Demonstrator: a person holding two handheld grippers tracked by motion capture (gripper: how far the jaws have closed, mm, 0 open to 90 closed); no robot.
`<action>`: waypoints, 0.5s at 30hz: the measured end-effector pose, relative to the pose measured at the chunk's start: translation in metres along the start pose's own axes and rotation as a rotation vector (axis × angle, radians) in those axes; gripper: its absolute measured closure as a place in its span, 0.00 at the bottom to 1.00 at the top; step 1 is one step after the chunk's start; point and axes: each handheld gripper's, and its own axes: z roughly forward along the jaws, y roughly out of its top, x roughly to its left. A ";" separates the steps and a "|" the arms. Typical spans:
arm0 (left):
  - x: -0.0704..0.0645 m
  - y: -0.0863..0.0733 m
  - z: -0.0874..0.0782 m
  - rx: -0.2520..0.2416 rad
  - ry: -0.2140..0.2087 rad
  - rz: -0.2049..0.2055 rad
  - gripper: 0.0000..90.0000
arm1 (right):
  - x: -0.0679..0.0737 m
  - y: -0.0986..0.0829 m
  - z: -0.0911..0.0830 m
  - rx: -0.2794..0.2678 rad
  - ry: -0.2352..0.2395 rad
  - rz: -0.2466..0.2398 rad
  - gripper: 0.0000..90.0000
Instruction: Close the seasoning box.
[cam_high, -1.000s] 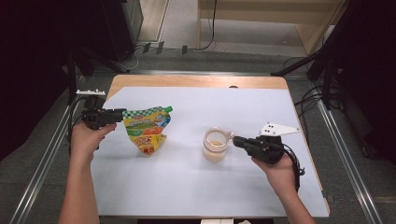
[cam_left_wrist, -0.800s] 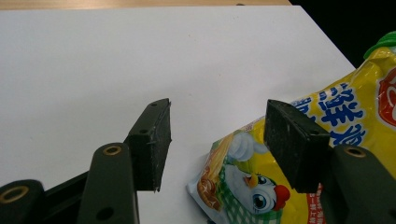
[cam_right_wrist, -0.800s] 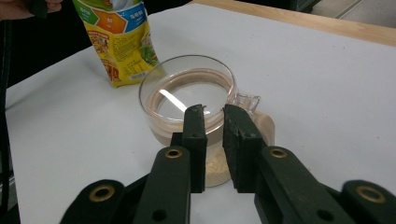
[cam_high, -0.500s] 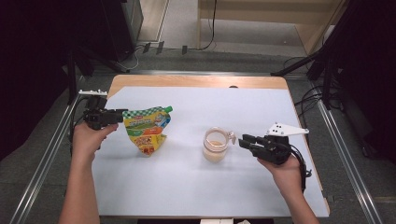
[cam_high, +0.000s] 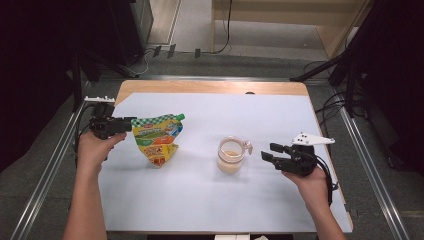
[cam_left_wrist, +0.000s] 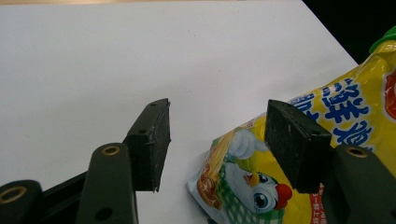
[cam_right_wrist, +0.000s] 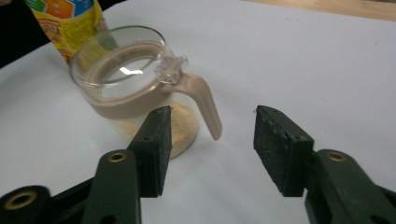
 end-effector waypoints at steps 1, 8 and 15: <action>0.000 0.000 0.000 0.002 0.003 0.001 0.46 | -0.002 -0.001 0.000 0.000 -0.008 -0.004 0.49; 0.001 0.000 0.000 0.001 0.002 0.001 0.46 | -0.017 -0.009 0.002 -0.018 -0.062 0.024 0.38; 0.001 -0.001 0.001 0.005 -0.001 0.002 0.45 | -0.035 -0.015 0.004 -0.026 -0.078 0.067 0.33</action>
